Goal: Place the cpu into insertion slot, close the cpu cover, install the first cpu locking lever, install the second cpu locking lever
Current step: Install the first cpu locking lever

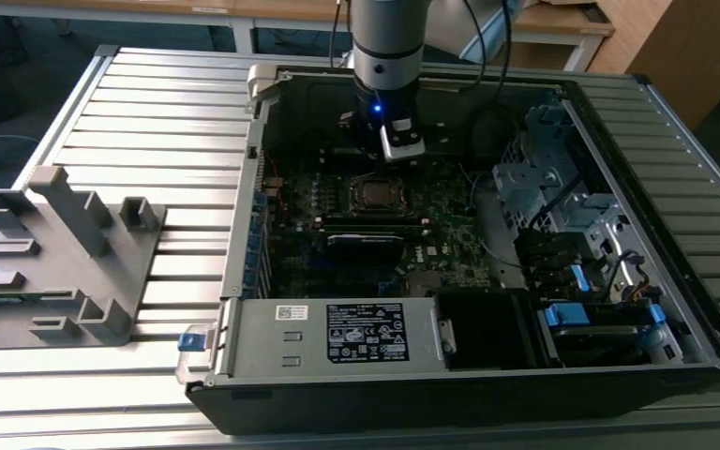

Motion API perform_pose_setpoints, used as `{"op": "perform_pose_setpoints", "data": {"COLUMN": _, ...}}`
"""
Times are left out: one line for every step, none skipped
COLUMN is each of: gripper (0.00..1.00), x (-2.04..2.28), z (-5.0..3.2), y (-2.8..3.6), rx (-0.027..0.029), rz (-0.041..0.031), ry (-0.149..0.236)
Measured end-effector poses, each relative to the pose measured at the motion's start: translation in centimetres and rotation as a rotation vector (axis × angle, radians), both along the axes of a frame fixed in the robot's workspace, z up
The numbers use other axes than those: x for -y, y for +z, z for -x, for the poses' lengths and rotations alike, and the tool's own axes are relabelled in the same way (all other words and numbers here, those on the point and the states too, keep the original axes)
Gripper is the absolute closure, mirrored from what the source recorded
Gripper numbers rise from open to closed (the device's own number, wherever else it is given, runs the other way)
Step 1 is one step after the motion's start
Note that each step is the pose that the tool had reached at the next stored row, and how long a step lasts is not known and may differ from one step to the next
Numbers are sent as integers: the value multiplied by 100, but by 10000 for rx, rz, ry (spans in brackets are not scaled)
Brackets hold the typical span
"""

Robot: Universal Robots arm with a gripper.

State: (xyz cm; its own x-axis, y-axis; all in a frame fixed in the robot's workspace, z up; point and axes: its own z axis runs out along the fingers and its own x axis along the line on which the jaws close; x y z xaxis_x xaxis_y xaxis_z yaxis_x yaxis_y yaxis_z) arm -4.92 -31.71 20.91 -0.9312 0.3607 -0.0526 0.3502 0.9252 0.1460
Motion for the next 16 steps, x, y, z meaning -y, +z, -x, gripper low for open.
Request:
{"op": "perform_pose_setpoints", "data": {"gripper": 89, "x": 0, "z": 0, "y": -1, "rx": 0, "rz": 0, "ry": -127}}
{"op": "perform_pose_setpoints", "data": {"gripper": 89, "x": 0, "z": 0, "y": -2, "rx": -1, "rz": 0, "ry": -221}}
{"op": "perform_pose_setpoints", "data": {"gripper": 89, "x": 0, "z": 0, "y": -4, "rx": 0, "rz": -1, "ry": -298}}
{"op": "perform_pose_setpoints", "data": {"gripper": 89, "x": -2, "z": 0, "y": -5, "rx": 1, "rz": -5, "ry": -358}}
{"op": "perform_pose_setpoints", "data": {"gripper": 89, "x": -4, "z": 0, "y": -6, "rx": 0, "rz": -6, "ry": -385}}
{"op": "perform_pose_setpoints", "data": {"gripper": 89, "x": -4, "z": 0, "y": -6, "rx": 1, "rz": -5, "ry": -386}}
{"op": "perform_pose_setpoints", "data": {"gripper": 89, "x": -3, "z": 1, "y": -5, "rx": 0, "rz": -9, "ry": -387}}
{"op": "perform_pose_setpoints", "data": {"gripper": 89, "x": -3, "z": 1, "y": -5, "rx": -1, "rz": -58, "ry": -388}}
{"op": "perform_pose_setpoints", "data": {"gripper": 89, "x": -4, "z": 1, "y": -5, "rx": -3, "rz": -170, "ry": -388}}
{"op": "perform_pose_setpoints", "data": {"gripper": 89, "x": -4, "z": 1, "y": -5, "rx": -5, "rz": -278, "ry": -388}}
{"op": "perform_pose_setpoints", "data": {"gripper": 89, "x": -4, "z": 1, "y": -6, "rx": -6, "rz": -321, "ry": -388}}
{"op": "perform_pose_setpoints", "data": {"gripper": 89, "x": -4, "z": 1, "y": -5, "rx": -6, "rz": -338, "ry": -389}}
{"op": "perform_pose_setpoints", "data": {"gripper": 89, "x": -4, "z": 1, "y": -6, "rx": -6, "rz": -368, "ry": -387}}
{"op": "perform_pose_setpoints", "data": {"gripper": 89, "x": -4, "z": 1, "y": -6, "rx": -6, "rz": -371, "ry": -388}}
{"op": "perform_pose_setpoints", "data": {"gripper": 89, "x": -4, "z": 0, "y": -6, "rx": -6, "rz": -373, "ry": -388}}
{"op": "perform_pose_setpoints", "data": {"gripper": 89, "x": -4, "z": 1, "y": -6, "rx": -5, "rz": -374, "ry": -389}}
